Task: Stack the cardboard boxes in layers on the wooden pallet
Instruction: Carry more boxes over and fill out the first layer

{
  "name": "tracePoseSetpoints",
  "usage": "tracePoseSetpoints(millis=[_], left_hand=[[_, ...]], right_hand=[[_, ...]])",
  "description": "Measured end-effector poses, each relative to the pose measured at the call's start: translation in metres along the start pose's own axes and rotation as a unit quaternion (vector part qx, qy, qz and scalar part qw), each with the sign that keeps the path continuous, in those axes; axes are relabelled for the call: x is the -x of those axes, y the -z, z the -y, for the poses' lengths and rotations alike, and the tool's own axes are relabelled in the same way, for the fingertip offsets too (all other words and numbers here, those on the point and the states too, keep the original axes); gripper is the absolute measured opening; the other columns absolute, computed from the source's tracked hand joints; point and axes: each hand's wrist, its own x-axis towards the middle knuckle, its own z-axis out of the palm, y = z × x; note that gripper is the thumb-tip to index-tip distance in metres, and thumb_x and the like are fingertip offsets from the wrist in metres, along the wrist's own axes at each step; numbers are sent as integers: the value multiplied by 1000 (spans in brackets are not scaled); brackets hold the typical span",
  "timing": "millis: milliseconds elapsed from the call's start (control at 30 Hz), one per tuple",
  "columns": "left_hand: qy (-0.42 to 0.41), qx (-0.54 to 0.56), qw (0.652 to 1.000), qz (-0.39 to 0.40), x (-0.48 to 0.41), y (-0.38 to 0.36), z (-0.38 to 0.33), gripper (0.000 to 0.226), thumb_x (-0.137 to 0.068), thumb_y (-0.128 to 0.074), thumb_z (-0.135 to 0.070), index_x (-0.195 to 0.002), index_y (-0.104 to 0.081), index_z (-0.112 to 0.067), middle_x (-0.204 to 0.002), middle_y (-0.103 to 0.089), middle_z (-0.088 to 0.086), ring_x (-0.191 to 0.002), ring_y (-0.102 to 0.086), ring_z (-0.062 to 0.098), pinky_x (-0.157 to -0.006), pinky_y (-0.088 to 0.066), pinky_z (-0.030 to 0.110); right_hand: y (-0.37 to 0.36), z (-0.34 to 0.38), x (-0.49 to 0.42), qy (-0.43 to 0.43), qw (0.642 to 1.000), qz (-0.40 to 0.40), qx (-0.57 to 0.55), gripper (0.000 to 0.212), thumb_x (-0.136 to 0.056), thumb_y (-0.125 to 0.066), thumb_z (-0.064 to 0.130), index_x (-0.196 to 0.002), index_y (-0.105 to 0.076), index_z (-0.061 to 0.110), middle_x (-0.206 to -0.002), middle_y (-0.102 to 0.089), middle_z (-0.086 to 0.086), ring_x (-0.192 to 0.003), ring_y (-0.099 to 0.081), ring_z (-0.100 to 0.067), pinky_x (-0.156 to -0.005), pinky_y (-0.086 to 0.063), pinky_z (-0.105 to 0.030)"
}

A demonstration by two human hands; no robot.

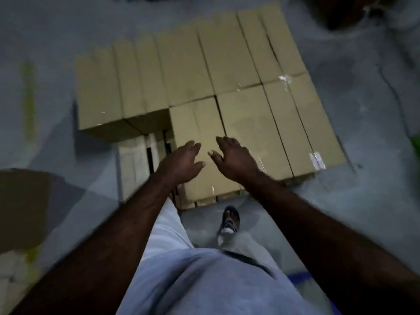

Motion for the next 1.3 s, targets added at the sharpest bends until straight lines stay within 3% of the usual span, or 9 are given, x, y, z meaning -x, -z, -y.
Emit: tracePoseSetpoints(millis=[133, 300, 500, 633, 800, 933, 1033, 1133, 1300], left_hand=[[97, 48, 989, -97, 67, 39, 38, 67, -97, -58, -38, -154, -32, -15, -163, -25, 8, -147, -29, 25, -116, -31, 37], [226, 93, 950, -195, 148, 54, 99, 69, -97, -56, -41, -155, -29, -16, -164, -19, 8, -148, -26, 27, -116, -31, 42], [371, 178, 869, -274, 276, 32, 175, 71, -98, -55, -45, -157, -26, -18, -165, -17, 5, -149, -23, 25, -116, -30, 43], [451, 214, 809, -310, 375, -2, 215, 72, -96, -56, -48, -155, -29, -16, -162, -26, 7, -147, -27, 25, -113, -34, 47], [550, 237, 714, -363, 495, -43, 252, 73, -95, -56, -51, -155, -31, -17, -161, -28, 6, -146, -31, 26, -113, -36, 41], [611, 258, 637, -393, 580, -79, 263, 77, -87, -53, -60, -150, -39, -19, -153, -40, 12, -135, -46, 31, -105, -44, 43], [654, 285, 581, -391, 627, -107, 270, 72, -92, -59, -48, -151, -35, -15, -158, -33, 12, -138, -41, 31, -110, -40, 43], [676, 331, 509, -418, 657, -137, 276, 70, -94, -61, -45, -150, -37, -11, -153, -40, 14, -133, -47, 31, -104, -41, 38], [688, 424, 340, -482, 677, -182, 294, 71, -93, -66, -37, -150, -37, -5, -152, -40, 19, -136, -43, 33, -105, -38, 37]], right_hand=[[19, 84, -26, 135, 987, 20, 80, 61, -101, -39, 54, -148, -37, 16, -149, -43, -9, -138, -37, -29, -102, -40, -51], [12, 198, -39, 270, 952, 67, 126, 69, -99, -35, 61, -153, -31, 18, -160, -30, -9, -148, -25, -29, -112, -32, -55], [-42, 330, -5, 391, 901, 133, 131, 70, -100, -34, 62, -156, -26, 22, -164, -24, -7, -151, -19, -29, -118, -22, -56], [-90, 413, 44, 465, 857, 170, 146, 74, -99, -29, 66, -157, -25, 21, -164, -21, -9, -151, -17, -29, -118, -20, -56], [-162, 506, 123, 545, 793, 223, 155, 72, -100, -31, 64, -158, -21, 23, -166, -19, -6, -153, -13, -27, -119, -19, -56], [-216, 567, 188, 603, 737, 259, 159, 71, -100, -33, 63, -158, -21, 24, -166, -18, -7, -153, -13, -28, -119, -18, -56], [-248, 601, 231, 639, 698, 278, 162, 69, -100, -36, 61, -157, -23, 25, -165, -20, -6, -152, -16, -27, -118, -20, -56], [-276, 628, 265, 675, 655, 294, 169, 69, -99, -38, 61, -156, -26, 23, -162, -26, -8, -149, -23, -29, -116, -27, -55], [-337, 671, 297, 728, 576, 314, 199, 66, -99, -39, 60, -152, -31, 21, -152, -41, -9, -140, -34, -30, -108, -36, -54]])
